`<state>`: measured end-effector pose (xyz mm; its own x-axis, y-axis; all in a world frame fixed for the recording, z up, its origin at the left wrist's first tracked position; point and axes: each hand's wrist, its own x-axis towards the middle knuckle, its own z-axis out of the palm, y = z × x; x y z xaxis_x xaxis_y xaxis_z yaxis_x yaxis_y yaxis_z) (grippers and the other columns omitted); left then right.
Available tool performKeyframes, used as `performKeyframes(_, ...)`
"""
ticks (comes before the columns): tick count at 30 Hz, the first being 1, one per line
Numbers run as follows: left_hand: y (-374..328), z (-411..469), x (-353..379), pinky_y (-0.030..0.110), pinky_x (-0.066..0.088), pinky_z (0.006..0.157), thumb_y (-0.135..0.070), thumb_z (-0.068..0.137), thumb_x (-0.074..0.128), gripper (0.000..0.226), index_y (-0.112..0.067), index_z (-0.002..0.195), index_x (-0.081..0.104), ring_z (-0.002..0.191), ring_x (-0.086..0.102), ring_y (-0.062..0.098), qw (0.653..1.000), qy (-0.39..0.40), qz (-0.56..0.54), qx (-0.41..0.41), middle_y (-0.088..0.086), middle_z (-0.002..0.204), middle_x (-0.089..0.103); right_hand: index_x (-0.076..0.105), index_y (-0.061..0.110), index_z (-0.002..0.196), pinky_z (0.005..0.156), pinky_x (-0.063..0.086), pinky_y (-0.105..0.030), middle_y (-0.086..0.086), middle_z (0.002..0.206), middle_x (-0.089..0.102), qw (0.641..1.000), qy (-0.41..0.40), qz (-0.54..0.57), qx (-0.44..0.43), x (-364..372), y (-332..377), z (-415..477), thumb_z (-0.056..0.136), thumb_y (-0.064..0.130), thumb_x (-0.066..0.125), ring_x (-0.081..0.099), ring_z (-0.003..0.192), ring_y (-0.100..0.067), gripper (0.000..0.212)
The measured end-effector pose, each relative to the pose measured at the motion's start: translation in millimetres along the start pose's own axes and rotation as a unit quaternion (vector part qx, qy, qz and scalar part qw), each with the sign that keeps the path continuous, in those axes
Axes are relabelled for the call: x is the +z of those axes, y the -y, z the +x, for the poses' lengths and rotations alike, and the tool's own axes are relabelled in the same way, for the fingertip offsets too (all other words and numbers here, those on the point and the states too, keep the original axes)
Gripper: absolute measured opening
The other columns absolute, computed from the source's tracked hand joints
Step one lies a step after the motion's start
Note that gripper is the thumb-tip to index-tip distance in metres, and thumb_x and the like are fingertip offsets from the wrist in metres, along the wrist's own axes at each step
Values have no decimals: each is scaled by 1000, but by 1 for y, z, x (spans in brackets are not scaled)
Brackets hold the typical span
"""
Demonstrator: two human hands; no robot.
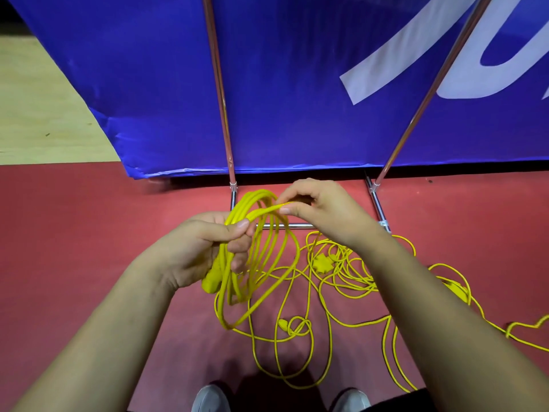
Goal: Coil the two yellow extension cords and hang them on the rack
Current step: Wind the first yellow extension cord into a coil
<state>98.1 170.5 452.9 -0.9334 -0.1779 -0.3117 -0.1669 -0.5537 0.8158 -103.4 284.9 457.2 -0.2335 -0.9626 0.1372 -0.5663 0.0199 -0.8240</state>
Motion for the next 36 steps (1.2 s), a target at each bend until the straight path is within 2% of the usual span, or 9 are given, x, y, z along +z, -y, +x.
performKeyframes(5,-5,-1,1,26,45,48,-26,69,80,29,-8,78,59,43,45,16,997,-1,-49,54,0,53,43,71,15,90,68,36,-16,9,82,61,991,18,-123,39,-5,-44,1,89,14,65,52,81,-6,6)
performKeyframes(9,-14,-6,-3,26,48,50,-27,69,79,23,-12,73,62,47,51,16,992,-1,-88,90,-2,53,46,66,13,87,68,38,-31,0,78,63,978,-34,-129,163,1,-94,-9,90,11,63,54,77,-20,5)
performKeyframes(12,-18,-8,-2,30,57,56,-30,69,72,18,-14,71,64,60,68,24,989,-43,-85,113,4,61,60,59,14,79,54,42,-38,-10,70,60,964,-39,-55,256,11,-119,-18,91,9,61,50,57,-23,13)
performKeyframes(16,-12,0,1,31,56,55,-32,85,54,20,-16,83,66,58,66,24,983,-114,-66,124,5,60,58,48,9,87,43,41,-22,-15,69,66,944,-44,116,305,30,-114,-16,94,4,58,57,43,-12,13)
performKeyframes(19,-10,7,-1,28,49,55,-34,91,47,23,-16,99,59,53,52,17,974,-151,-69,153,-2,57,42,51,10,86,41,36,-20,-7,58,58,952,17,82,293,41,-99,-11,94,8,59,50,40,-14,11)
performKeyframes(23,-7,12,-9,29,45,56,-29,96,47,20,-13,103,57,52,49,15,956,-236,7,173,-3,58,43,70,6,81,48,36,-17,12,47,51,966,140,-35,214,35,-53,-2,86,8,67,41,44,0,6)
performKeyframes(27,1,11,-11,31,49,57,-12,97,48,6,-9,95,53,54,61,18,955,-253,114,107,3,64,56,71,8,82,42,29,-17,11,43,44,944,288,43,155,18,5,-3,86,8,69,36,42,-3,5)
performKeyframes(31,6,3,7,35,58,58,-17,89,53,20,0,100,52,69,71,35,985,-152,77,0,28,82,69,71,2,82,44,23,-19,6,47,42,967,151,179,98,18,23,1,86,6,68,31,45,-10,6)
performKeyframes(36,-3,1,15,27,46,46,-23,88,49,22,-4,85,59,44,48,20,995,-98,-15,32,6,53,44,67,11,78,47,31,-25,-5,54,49,973,7,214,86,15,2,6,86,13,71,40,49,-15,9)
